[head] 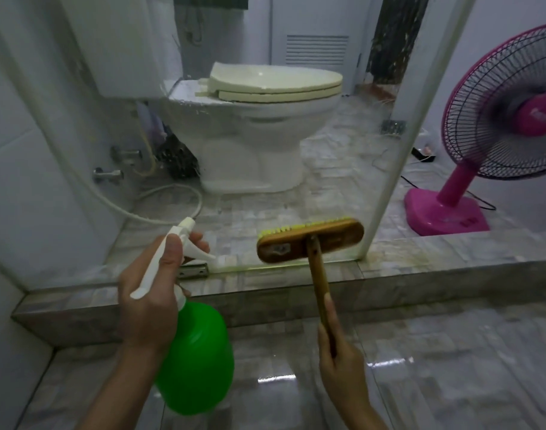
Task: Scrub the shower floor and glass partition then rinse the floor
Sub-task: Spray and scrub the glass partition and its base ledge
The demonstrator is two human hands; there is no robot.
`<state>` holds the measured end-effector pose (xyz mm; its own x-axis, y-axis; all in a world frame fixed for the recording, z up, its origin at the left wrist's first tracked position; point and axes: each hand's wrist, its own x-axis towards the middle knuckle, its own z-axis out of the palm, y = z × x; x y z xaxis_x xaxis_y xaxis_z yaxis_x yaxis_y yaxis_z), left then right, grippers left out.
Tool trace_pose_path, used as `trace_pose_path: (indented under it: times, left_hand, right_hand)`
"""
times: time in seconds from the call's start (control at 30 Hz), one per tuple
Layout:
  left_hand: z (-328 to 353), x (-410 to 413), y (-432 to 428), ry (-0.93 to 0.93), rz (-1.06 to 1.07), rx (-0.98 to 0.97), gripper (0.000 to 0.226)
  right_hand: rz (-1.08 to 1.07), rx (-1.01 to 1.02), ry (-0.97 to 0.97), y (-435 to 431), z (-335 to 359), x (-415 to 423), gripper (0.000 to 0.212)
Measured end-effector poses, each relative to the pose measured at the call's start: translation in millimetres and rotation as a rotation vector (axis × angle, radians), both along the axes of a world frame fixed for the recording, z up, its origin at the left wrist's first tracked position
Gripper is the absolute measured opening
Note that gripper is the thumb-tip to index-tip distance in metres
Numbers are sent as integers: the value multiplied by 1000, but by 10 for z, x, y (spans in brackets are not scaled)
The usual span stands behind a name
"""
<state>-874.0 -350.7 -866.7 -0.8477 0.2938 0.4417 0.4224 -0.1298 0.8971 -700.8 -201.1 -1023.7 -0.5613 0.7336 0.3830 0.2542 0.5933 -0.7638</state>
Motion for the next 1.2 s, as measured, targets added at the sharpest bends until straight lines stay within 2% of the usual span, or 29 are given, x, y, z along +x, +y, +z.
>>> trace_pose_path:
  times: [0.13, 0.2, 0.3, 0.4, 0.47, 0.6, 0.67, 0.77, 0.83, 0.93, 1.03, 1.13, 1.2]
  left_hand:
    - [-88, 20, 41, -3, -9, 11, 35]
    - [-111, 31, 45, -7, 5, 4, 30]
    - [-73, 32, 22, -16, 17, 25, 31]
    - [-38, 31, 9, -13, 2, 42, 31]
    - [-26, 28, -15, -8, 3, 39, 35]
    - [-18, 29, -42, 17, 4, 25, 39]
    - [-27, 49, -58, 9, 8, 5, 40]
    - [-46, 74, -131, -3, 6, -9, 40]
    - [-58, 82, -161, -2, 3, -11, 42]
    - [-47, 85, -164, 1, 41, -7, 46]
    - [-67, 67, -188, -19, 43, -10, 35]
    - [-45, 57, -203, -12, 65, -24, 33]
    - [-14, 58, -204, -14, 67, -8, 37]
  right_hand:
    - [-99, 193, 301, 454, 859, -459, 56]
    - [-166, 217, 363, 589, 1027, -602, 54]
    - [-168, 71, 290, 326, 568, -406, 57]
    - [-124, -104, 94, 21, -70, 8, 71]
    - [-110, -111, 24, -8, -57, 79, 75]
    - [-171, 78, 259, 372, 640, -302, 60]
    - [-187, 131, 318, 524, 847, -439, 56]
    - [-146, 85, 215, 376, 510, -195, 58]
    - [-151, -6, 70, 197, 46, 130, 71]
    - [-128, -94, -103, 11, -278, 321, 87]
    - [-180, -73, -114, -147, -345, 153, 85]
    - [-66, -217, -134, -475, -330, -174, 87]
    - [-1, -215, -135, -628, -270, -256, 83]
